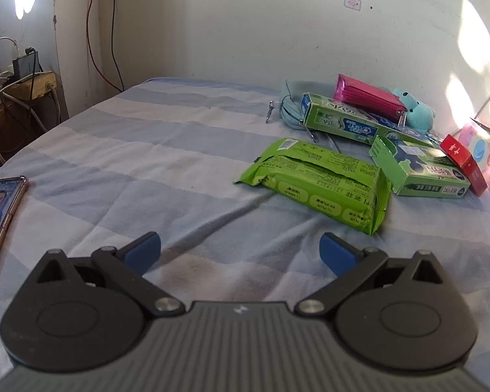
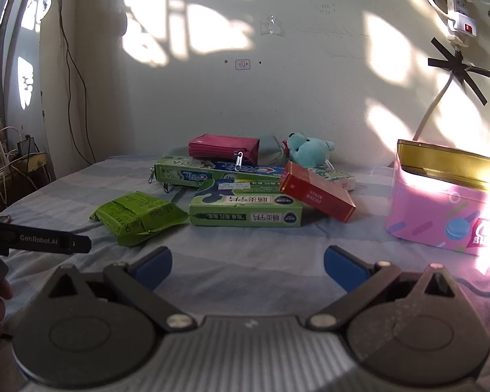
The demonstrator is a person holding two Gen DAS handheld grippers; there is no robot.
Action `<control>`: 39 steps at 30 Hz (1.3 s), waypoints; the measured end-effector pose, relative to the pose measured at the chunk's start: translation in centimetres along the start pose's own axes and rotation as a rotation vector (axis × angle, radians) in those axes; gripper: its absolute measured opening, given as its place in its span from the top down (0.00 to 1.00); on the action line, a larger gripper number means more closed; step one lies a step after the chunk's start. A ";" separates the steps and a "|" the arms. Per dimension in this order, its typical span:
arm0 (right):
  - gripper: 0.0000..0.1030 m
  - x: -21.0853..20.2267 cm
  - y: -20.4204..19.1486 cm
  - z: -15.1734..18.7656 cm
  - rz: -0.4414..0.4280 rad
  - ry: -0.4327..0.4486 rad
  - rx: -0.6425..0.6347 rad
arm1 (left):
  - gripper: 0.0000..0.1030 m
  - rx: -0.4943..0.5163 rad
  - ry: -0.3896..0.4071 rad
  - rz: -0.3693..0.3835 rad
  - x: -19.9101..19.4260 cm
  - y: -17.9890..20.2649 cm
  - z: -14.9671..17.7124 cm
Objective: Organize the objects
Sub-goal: 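Move the left gripper toward the green snack packet, then close the left gripper on the green snack packet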
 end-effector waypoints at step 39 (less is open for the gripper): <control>0.20 8.6 -7.8 -0.4 -0.348 -0.212 -0.087 | 0.24 -0.073 -0.073 0.290 7.4 1.7 -5.8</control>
Point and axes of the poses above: each gripper's, at about its wrist camera, not at the fingertips, and x roughly the way its jaws point, y to its right, z to its underside, the point moved 8 cm from there along x, roughly the way its jaws point, and after that the axes turned 12 degrees about y, right-handed, at the moved point
